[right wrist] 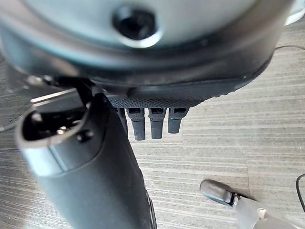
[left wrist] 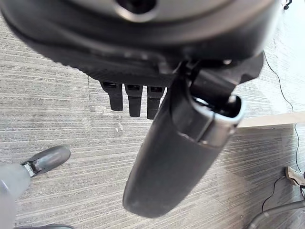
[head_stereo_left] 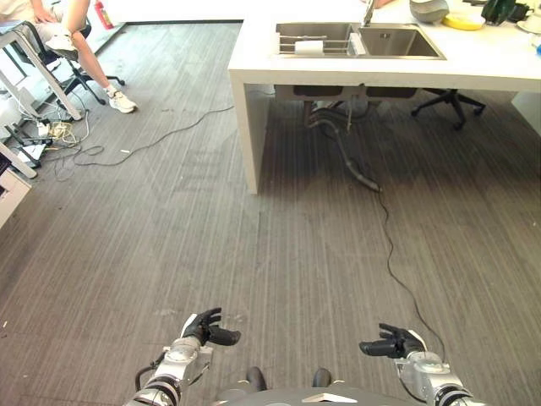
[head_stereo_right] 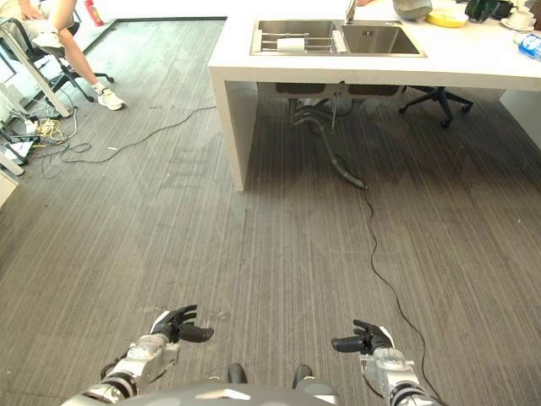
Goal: Place the dishes in the dishwasher.
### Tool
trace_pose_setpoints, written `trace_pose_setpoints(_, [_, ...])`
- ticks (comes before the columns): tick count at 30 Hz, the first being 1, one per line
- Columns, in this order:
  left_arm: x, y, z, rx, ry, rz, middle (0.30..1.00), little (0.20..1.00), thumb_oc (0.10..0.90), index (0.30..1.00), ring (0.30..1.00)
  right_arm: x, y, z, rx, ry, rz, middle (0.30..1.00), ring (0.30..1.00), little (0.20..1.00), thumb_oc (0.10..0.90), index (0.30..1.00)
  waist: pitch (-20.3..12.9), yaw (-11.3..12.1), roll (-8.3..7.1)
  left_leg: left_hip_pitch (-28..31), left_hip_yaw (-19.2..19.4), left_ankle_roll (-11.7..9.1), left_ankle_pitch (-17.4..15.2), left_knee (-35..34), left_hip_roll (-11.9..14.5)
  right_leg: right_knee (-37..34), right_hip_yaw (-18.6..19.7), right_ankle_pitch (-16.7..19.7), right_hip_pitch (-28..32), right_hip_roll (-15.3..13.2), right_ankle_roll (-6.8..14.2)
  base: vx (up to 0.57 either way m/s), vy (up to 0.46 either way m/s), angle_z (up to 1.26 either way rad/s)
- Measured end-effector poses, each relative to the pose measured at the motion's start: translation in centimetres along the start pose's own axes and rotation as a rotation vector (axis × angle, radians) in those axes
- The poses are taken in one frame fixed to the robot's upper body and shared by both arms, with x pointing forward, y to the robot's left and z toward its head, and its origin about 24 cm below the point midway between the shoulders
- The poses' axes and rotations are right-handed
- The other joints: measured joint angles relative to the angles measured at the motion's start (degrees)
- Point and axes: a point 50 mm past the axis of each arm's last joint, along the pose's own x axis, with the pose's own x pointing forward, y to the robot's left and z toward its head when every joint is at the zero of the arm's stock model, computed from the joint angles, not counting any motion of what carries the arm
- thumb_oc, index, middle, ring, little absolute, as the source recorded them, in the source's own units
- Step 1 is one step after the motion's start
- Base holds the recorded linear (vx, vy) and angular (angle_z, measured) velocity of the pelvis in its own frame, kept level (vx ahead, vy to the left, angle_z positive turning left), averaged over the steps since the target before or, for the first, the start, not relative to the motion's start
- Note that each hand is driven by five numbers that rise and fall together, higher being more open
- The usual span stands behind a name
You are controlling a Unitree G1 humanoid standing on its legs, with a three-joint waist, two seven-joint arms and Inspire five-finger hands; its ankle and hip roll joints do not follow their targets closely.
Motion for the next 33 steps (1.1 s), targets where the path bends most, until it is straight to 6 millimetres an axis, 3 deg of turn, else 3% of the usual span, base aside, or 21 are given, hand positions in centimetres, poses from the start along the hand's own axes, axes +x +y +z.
trace_pose_setpoints(4, [-0.1, 0.1, -0.6, 0.039, 0.022, 0.000, 0.900, 0.900, 0.800, 0.900, 0.900, -0.1, 0.0, -0.4, 0.000, 0.015, 0.008, 0.900, 0.900, 0.900, 0.800, 0.900, 0.1, -0.1, 0.40, 0.1, -0.1, -0.5, -0.4, -0.1, 0.1, 0.0, 0.0, -0.6, 0.1, 0.1, 0.0, 0.02, -0.007, 0.00])
trace_pose_setpoints(10, [-0.8, -0.4, -3.3, 0.029, 0.091, -0.002, 0.900, 0.900, 0.800, 0.900, 0.900, -0.7, -0.4, -3.6, 0.004, 0.107, -0.008, 0.900, 0.900, 0.900, 0.800, 0.900, -0.3, 0.0, 0.89, 0.2, -0.4, -1.1, -0.7, -0.3, 0.2, 0.0, -0.1, -0.6, 0.3, 0.2, 0.0, 0.02, -0.018, 0.01])
trace_pose_setpoints(15, [-1.8, -0.3, -7.0, 0.027, 0.245, 0.004, 0.900, 0.900, 0.800, 0.900, 0.900, -1.5, -0.6, -7.2, 0.013, 0.248, -0.025, 0.900, 0.900, 0.900, 0.800, 0.900, -2.0, 0.0, -0.02, -0.4, -1.0, -0.5, -0.4, -0.1, 0.2, 0.0, -0.9, -0.5, 0.0, 0.2, -0.4, 0.03, -0.017, 0.07])
trace_pose_setpoints(18, [-2.0, -0.1, -7.5, 0.041, 0.265, 0.003, 0.900, 0.900, 0.800, 0.900, 0.900, -2.1, -0.3, -8.8, -0.001, 0.311, -0.014, 0.900, 0.900, 0.900, 0.800, 0.900, -3.6, 0.0, -0.67, -0.5, -1.6, -0.5, -0.3, 0.0, 0.1, 0.0, -1.5, -0.5, 0.2, 0.1, -0.4, 0.04, -0.021, 0.11])
trace_pose_setpoints(33, [-2.1, -0.4, -7.8, 0.063, 0.275, -0.032, 0.900, 0.900, 0.800, 0.900, 0.900, -2.3, 0.4, -9.4, -0.072, 0.334, 0.030, 0.900, 0.900, 0.900, 0.800, 0.900, -6.3, 0.0, -0.75, -1.6, -1.9, -1.1, -0.8, -0.3, 0.1, 0.0, -1.6, -0.9, -0.7, 0.1, -0.3, 0.00, 0.000, 0.00])
